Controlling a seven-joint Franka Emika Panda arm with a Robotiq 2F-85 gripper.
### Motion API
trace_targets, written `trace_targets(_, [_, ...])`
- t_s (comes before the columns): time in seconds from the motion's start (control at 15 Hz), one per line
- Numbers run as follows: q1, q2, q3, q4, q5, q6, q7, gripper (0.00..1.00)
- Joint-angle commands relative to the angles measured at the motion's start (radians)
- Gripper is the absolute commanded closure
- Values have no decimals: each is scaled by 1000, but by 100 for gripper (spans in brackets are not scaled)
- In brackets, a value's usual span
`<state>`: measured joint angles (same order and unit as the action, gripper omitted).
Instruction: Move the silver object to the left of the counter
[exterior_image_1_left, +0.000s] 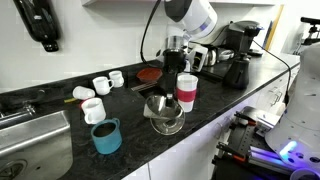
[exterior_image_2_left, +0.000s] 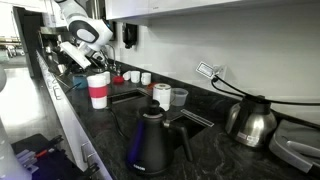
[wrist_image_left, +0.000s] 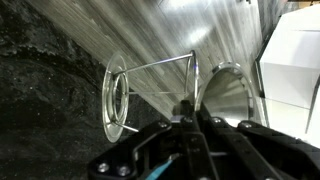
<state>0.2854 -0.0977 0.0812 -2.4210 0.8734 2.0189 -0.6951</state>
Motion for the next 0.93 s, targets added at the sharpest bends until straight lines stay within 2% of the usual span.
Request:
trace_targets(0.0, [-34,0,33,1,2,-4,-1,93])
trace_targets(0.07, [-34,0,33,1,2,-4,-1,93])
trace_targets(0.13, [-34,0,33,1,2,-4,-1,98])
trace_targets(0.47, [-47,31,30,51,-80,-58,-16,98])
trace_targets(0.87, [-62,102,26,179,-137,-224,-103,98])
